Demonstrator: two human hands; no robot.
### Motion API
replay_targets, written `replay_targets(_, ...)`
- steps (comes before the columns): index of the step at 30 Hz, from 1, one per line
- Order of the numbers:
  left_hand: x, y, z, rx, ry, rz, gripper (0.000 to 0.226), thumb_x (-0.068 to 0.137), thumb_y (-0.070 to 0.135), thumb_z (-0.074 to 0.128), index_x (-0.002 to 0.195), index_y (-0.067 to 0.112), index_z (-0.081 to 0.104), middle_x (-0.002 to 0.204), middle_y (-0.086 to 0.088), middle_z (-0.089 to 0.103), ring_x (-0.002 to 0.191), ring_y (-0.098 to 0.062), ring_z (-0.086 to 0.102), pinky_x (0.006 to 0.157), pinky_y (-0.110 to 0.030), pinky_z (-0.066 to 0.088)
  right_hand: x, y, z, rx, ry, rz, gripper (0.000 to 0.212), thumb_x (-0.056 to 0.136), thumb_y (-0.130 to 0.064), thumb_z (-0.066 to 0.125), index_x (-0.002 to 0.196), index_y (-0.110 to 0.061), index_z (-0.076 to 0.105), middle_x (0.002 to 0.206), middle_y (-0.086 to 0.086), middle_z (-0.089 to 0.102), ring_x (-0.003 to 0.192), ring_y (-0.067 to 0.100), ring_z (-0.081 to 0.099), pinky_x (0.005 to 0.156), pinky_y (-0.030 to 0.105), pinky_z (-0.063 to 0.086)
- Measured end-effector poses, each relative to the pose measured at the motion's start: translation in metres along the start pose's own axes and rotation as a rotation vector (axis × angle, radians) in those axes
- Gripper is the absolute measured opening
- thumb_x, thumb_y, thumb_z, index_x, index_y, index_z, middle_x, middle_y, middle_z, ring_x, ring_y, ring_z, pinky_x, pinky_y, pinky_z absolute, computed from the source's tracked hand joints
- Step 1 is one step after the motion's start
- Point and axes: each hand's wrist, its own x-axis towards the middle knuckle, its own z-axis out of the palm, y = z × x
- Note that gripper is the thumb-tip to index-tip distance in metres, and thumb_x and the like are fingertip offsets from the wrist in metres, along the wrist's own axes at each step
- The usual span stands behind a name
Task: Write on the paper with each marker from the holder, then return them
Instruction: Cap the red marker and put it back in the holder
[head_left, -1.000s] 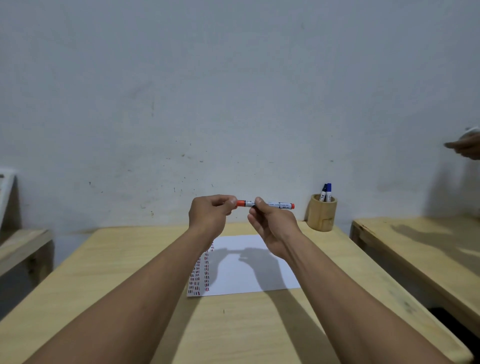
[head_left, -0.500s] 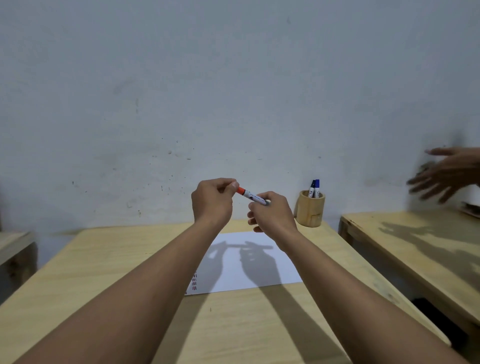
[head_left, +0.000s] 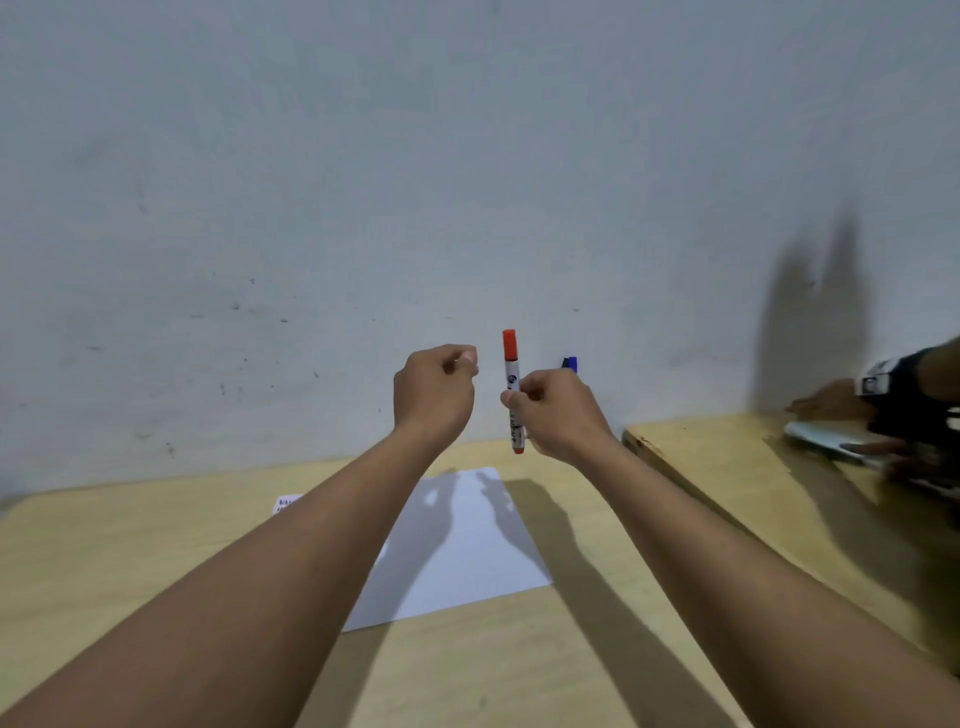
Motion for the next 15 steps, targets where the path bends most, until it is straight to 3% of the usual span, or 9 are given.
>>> replay_targets(3, 0.006, -0.015, 0.027, 0.03, -0.023, -0.026, 0.024, 0.1, 0.023, 0.055, 0.11, 0.022, 0.076, 0.104, 0.007, 0.074, 0.096, -0.011, 0.062, 0.079, -0.018, 0.043, 0.022, 0.015, -0.015, -0.009, 0.052, 0.016, 0.023, 0.097, -0.026, 0.062, 0.086, -0.008, 0.071, 0.07, -0.002, 0.064, 0.061, 0.01, 0.058, 0.051, 0.025, 0.039)
replay_targets(6, 0.01, -0.032, 0.057, 0.069, -0.091, -0.036, 0.028, 0.097, 0.025, 0.06, 0.121, 0.021, 0.073, 0.106, 0.004, 0.073, 0.097, -0.012, 0.064, 0.087, -0.021, 0.043, 0.047, 0.03, -0.026, 0.002, 0.106, 0.031, 0.027, 0.096, -0.027, 0.064, 0.09, -0.003, 0.074, 0.084, 0.007, 0.073, 0.073, 0.019, 0.068, 0.059, 0.03, 0.053)
replay_targets(10, 0.017, -0.053, 0.097, 0.152, -0.171, -0.016, 0.038, 0.091, 0.029, 0.067, 0.128, 0.02, 0.069, 0.114, 0.001, 0.073, 0.103, -0.016, 0.068, 0.094, -0.032, 0.053, 0.078, 0.05, -0.034, 0.04, 0.18, 0.008, 0.01, 0.097, -0.022, 0.063, 0.104, -0.016, 0.067, 0.09, 0.001, 0.068, 0.069, 0.009, 0.063, 0.05, 0.013, 0.046)
replay_targets(12, 0.021, -0.062, 0.116, 0.19, -0.205, -0.014, 0.048, 0.088, 0.031, 0.071, 0.134, 0.019, 0.063, 0.12, 0.0, 0.07, 0.109, -0.018, 0.066, 0.098, -0.036, 0.052, 0.092, 0.062, -0.035, 0.062, 0.225, 0.006, 0.019, 0.096, -0.021, 0.064, 0.114, -0.015, 0.065, 0.093, 0.002, 0.069, 0.078, 0.016, 0.066, 0.062, 0.024, 0.05)
replay_targets(15, 0.03, -0.076, 0.139, 0.208, -0.252, -0.031, 0.069, 0.083, 0.038, 0.075, 0.146, 0.018, 0.051, 0.134, -0.004, 0.063, 0.121, -0.022, 0.06, 0.103, -0.04, 0.049, 0.108, 0.077, -0.029, 0.044, 0.247, 0.021, 0.02, 0.095, -0.02, 0.065, 0.115, -0.016, 0.066, 0.099, 0.003, 0.071, 0.086, 0.02, 0.068, 0.06, 0.026, 0.045)
